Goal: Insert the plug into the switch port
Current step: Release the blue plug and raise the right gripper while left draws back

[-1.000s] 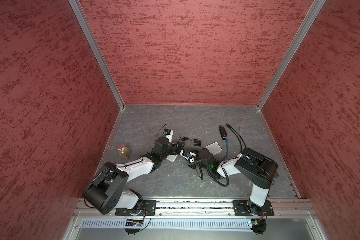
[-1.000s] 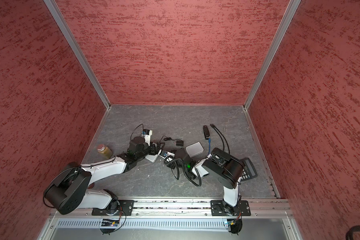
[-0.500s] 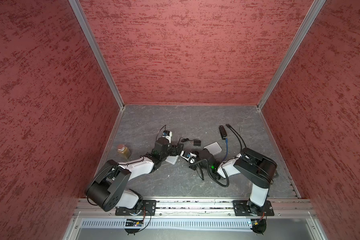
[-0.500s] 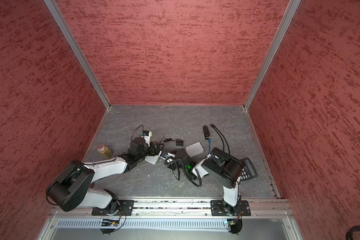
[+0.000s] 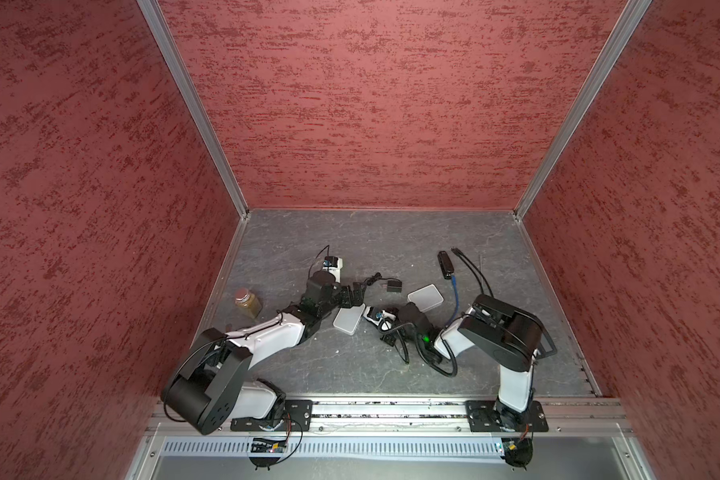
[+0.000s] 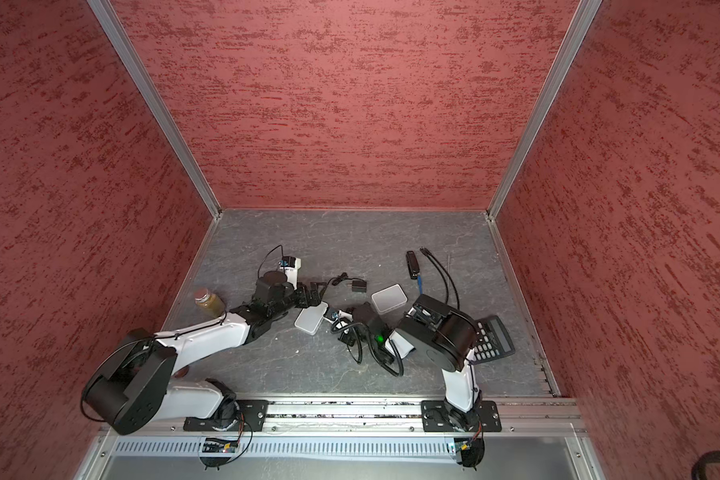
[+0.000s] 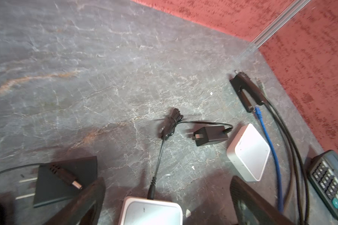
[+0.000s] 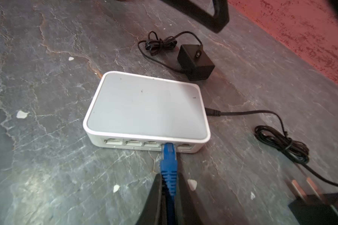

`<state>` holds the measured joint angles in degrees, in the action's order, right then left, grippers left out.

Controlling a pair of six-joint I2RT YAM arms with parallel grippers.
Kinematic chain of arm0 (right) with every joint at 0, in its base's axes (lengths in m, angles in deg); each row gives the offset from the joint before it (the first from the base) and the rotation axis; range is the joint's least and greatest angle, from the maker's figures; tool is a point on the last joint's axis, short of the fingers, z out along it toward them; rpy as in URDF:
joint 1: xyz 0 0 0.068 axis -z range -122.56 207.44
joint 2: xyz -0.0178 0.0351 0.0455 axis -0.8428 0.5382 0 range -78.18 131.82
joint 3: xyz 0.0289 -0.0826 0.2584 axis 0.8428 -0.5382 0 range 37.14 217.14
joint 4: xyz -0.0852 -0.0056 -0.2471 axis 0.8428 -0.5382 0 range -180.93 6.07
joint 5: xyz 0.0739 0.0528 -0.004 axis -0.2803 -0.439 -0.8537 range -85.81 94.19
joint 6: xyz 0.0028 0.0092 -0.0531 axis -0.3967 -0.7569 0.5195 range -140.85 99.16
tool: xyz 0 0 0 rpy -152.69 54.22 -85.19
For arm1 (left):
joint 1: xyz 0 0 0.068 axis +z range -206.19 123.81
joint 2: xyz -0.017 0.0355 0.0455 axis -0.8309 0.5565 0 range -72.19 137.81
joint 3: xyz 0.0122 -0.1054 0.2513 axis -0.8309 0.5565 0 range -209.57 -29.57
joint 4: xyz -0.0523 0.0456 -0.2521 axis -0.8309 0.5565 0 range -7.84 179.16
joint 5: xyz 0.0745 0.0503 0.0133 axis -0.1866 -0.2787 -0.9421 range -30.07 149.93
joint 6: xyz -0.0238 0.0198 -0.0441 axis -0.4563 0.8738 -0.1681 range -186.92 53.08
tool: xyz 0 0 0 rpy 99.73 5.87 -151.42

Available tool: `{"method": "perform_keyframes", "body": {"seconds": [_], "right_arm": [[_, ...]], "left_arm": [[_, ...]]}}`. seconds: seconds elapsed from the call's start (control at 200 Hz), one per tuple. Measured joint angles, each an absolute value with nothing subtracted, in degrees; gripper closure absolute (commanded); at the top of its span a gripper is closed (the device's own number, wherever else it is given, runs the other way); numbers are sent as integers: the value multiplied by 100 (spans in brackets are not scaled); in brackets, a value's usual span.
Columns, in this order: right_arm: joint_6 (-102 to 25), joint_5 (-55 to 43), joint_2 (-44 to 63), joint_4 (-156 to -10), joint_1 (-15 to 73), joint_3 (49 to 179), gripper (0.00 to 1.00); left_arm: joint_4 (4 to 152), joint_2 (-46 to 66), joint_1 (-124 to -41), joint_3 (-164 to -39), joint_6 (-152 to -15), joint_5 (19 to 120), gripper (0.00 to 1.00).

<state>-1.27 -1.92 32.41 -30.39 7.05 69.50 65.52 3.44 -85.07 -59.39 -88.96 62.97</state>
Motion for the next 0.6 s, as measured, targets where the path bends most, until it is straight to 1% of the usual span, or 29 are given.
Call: {"method": "perform_keyframes", "body": {"seconds": [0.035,0.075,0.16,0.225,0.356,0.481,0.601], "right_arm": [[-145,-192,3256,-3037,724,6966,75],[-188,-177,3263,-3022,757,6974,69],[-241,-170,3263,-2991,860,7009,59],[-287,-155,3263,-3011,932,7077,54],[-326,-137,3245,-3061,1030,7208,48],[-374,-214,3040,-3129,1078,7206,47],[-448,-373,2625,-3210,1089,7208,47]], "left_arm": [[6558,196,-8507,-5858,-8894,6291,0],[6578,34,-8509,-5766,-8894,6284,0],[6716,-305,-8520,-5611,-8892,6262,0],[6825,-541,-8544,-5524,-8894,6234,0],[7151,-921,-8588,-5463,-8901,6116,0],[7441,-1196,-8610,-5463,-9001,5959,0],[7658,-1358,-8614,-5463,-9233,5784,0]]}}
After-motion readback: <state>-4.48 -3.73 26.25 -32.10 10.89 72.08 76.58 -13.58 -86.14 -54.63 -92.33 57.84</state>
